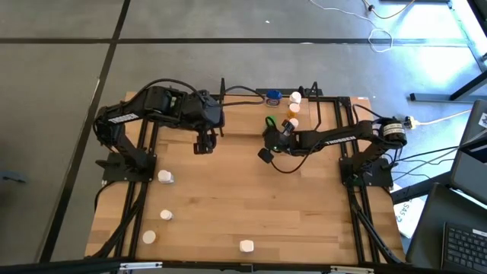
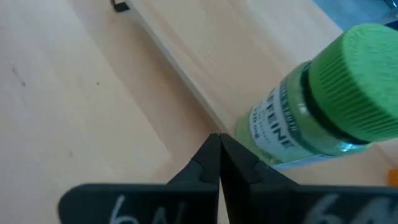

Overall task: Pick and place medicine bottles onto shelf by color
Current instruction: Put the green medicine on the shelf

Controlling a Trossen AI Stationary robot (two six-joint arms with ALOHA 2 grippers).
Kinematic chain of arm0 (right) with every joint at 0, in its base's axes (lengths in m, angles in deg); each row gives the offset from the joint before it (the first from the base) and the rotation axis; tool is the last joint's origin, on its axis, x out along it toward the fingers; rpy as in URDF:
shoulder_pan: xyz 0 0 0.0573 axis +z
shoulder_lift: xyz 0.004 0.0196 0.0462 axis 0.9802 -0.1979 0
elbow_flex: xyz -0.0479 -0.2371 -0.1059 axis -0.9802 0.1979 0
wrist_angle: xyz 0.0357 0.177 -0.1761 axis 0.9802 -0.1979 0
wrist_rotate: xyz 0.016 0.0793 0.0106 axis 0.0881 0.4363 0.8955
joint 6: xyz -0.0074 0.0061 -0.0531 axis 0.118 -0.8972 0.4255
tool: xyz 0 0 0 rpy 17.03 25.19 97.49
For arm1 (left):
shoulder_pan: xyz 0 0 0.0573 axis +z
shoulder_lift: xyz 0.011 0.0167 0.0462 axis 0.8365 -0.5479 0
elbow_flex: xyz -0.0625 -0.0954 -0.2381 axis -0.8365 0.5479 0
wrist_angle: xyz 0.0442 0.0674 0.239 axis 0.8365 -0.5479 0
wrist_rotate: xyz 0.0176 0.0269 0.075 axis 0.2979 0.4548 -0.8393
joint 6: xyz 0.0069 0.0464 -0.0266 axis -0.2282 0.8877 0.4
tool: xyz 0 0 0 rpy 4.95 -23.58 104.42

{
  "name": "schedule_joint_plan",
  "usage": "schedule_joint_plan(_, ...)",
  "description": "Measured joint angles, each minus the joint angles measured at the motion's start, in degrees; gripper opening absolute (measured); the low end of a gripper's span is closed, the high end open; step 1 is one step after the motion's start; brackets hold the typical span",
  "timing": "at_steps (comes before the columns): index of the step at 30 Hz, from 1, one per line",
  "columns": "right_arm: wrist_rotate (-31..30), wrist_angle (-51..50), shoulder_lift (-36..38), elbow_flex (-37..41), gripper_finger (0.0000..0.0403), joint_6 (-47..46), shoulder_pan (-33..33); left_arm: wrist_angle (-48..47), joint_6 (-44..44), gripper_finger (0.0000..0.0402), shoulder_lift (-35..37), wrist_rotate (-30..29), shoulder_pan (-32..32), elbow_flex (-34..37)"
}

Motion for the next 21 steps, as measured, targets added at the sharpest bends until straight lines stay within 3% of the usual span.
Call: schedule_joint_plan(21,-1.7,1.3,0.0,0.0,0.0007,4.3,-7.2,-0.5,0.2,0.0279,0.0,0.0,0.0,0.0)
